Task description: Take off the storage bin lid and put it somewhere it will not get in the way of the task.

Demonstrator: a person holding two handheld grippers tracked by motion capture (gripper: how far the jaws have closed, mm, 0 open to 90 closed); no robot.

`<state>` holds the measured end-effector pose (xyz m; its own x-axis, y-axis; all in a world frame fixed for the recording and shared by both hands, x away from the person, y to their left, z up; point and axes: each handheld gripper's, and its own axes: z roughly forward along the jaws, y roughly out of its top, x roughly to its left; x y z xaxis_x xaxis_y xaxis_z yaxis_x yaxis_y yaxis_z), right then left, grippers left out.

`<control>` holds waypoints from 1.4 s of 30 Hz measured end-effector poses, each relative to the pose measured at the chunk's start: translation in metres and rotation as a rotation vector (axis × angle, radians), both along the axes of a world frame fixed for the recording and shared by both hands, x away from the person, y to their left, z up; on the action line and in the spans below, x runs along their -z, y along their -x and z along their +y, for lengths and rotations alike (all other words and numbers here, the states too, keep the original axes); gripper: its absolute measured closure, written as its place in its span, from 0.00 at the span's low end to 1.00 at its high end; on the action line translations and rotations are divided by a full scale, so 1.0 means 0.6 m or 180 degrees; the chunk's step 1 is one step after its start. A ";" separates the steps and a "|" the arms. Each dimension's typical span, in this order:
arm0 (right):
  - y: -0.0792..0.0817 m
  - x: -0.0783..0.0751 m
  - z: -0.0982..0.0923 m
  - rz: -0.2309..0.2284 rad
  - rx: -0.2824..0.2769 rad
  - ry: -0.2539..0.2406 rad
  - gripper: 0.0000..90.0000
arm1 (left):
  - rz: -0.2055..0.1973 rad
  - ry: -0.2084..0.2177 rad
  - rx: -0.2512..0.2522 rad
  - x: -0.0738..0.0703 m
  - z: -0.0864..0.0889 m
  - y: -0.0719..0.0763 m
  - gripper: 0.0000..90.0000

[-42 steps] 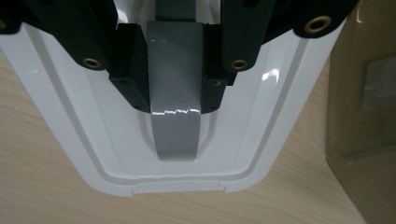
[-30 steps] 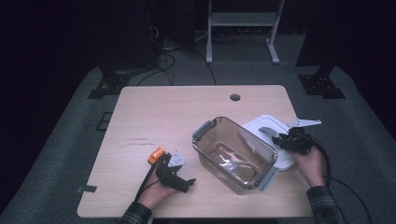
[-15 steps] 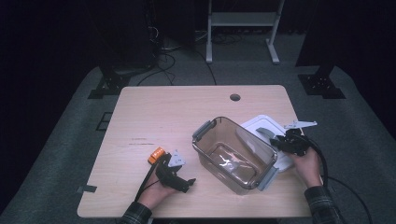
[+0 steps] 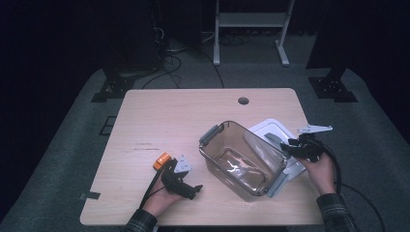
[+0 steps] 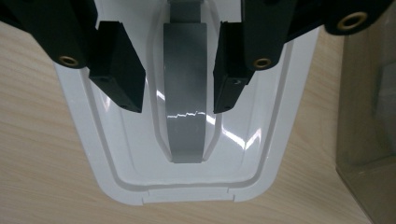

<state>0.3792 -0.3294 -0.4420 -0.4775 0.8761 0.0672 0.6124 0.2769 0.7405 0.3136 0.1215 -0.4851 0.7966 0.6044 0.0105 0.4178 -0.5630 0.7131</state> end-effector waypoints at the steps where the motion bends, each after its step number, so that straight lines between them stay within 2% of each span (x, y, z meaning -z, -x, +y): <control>1: 0.002 -0.001 -0.001 -0.0011 0.0008 0.0006 0.54 | -0.0002 -0.0005 0.0004 0.000 0.000 0.000 0.00; 11: 0.029 -0.011 -0.014 -0.0072 0.0071 -0.0034 0.40 | 0.0000 -0.0007 0.0004 0.000 0.000 0.000 0.00; 14: 0.038 -0.013 -0.014 -0.0067 0.0065 -0.0007 0.34 | 0.0000 -0.0009 0.0012 0.000 0.001 0.000 0.00; 18: 0.046 -0.016 -0.014 -0.0115 0.0077 -0.0071 0.28 | 0.0000 -0.0009 0.0014 0.000 0.001 0.000 0.00; 25: 0.063 -0.019 -0.009 -0.0148 0.0127 -0.0062 0.15 | -0.0003 -0.0009 0.0022 0.000 0.001 0.000 0.00; 30: 0.082 -0.015 -0.008 -0.0154 0.0126 -0.0004 0.11 | -0.0001 -0.0008 0.0023 0.000 0.001 0.000 0.00; 36: 0.105 -0.008 -0.018 -0.0226 0.0115 -0.0081 0.07 | -0.0002 -0.0005 0.0024 0.000 0.001 0.000 0.00; 38: 0.113 -0.005 -0.019 -0.0240 0.0118 -0.0087 0.02 | -0.0002 -0.0010 0.0025 0.000 0.001 0.000 0.00; 42: 0.130 0.003 -0.020 -0.0262 0.0063 -0.0097 0.02 | 0.0002 -0.0008 0.0022 0.000 0.001 0.000 0.00</control>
